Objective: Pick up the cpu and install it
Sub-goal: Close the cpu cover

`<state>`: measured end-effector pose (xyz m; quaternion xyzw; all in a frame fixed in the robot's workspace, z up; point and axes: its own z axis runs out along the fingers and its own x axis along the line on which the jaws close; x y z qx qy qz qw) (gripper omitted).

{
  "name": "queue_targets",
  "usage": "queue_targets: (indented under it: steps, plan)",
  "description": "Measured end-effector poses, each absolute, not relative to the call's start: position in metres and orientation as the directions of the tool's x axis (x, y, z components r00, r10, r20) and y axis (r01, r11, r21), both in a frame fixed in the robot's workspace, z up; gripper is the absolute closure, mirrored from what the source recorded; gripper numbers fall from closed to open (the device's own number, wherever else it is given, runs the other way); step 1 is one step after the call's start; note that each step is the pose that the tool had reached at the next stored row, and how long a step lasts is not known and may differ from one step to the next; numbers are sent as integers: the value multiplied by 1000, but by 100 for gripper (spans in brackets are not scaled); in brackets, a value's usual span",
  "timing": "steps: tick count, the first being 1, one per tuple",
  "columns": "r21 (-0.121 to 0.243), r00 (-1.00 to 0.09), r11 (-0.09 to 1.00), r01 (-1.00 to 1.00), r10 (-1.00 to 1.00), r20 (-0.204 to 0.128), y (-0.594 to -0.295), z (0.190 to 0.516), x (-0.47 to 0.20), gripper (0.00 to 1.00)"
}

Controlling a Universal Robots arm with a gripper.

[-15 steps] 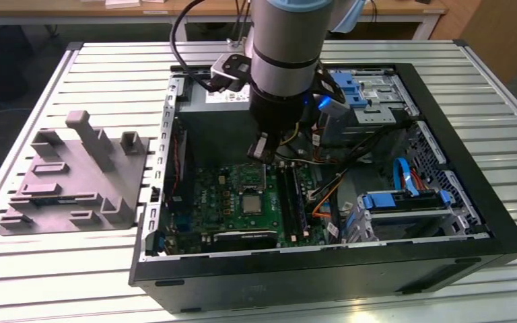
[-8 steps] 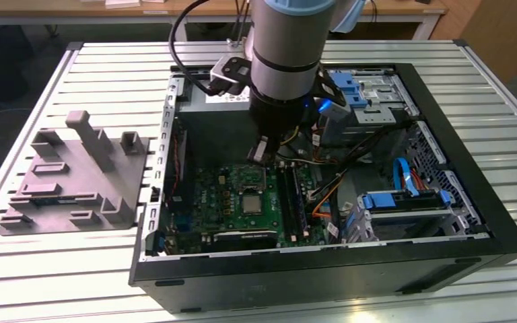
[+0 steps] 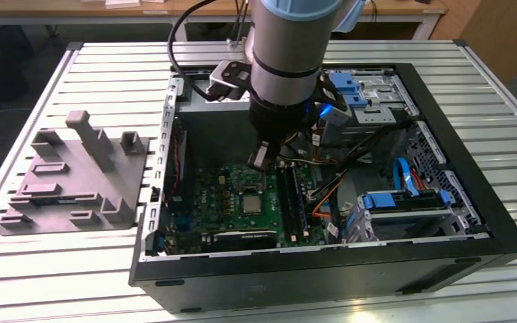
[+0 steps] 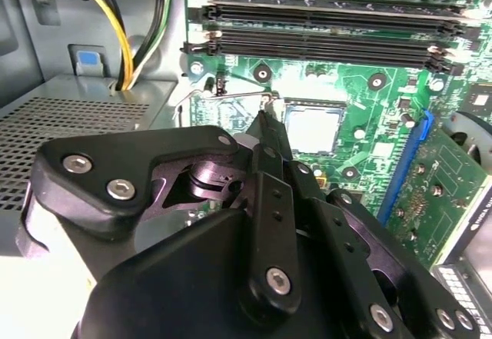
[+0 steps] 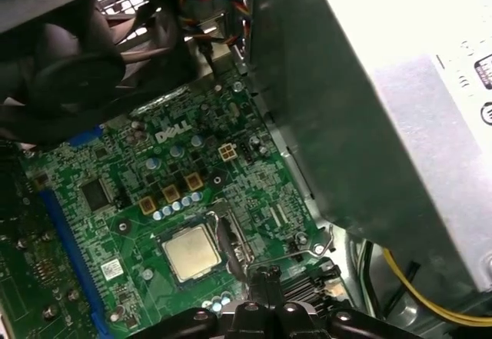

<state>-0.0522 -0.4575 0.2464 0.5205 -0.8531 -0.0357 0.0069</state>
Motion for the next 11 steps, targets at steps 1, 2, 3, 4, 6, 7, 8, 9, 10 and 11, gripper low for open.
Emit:
queue_targets:
  steps: [1,2,3,4,6,7,8,9,10,11]
  plan:
    - [68,-458,455,-888,-889,-25,-458,246,-52,89]
    - [68,-457,455,-888,-889,-25,-460,246,-52,89]
    - [68,-457,454,-888,-889,-24,-461,246,-52,89]
    - [67,-456,454,-889,-890,-24,-462,246,-53,89]
    - [67,-455,453,-889,-890,-23,-464,246,-53,89]
    - [67,-455,452,-889,-890,-22,-465,246,-53,89]
    - [66,-454,452,-890,-891,-22,-466,246,-53,89]
    - [66,-454,452,-890,-891,-21,-467,246,-53,89]
    - [66,-454,452,-890,-891,-20,-468,246,-53,89]
    - [65,-453,451,-890,-891,-20,-469,246,-53,89]
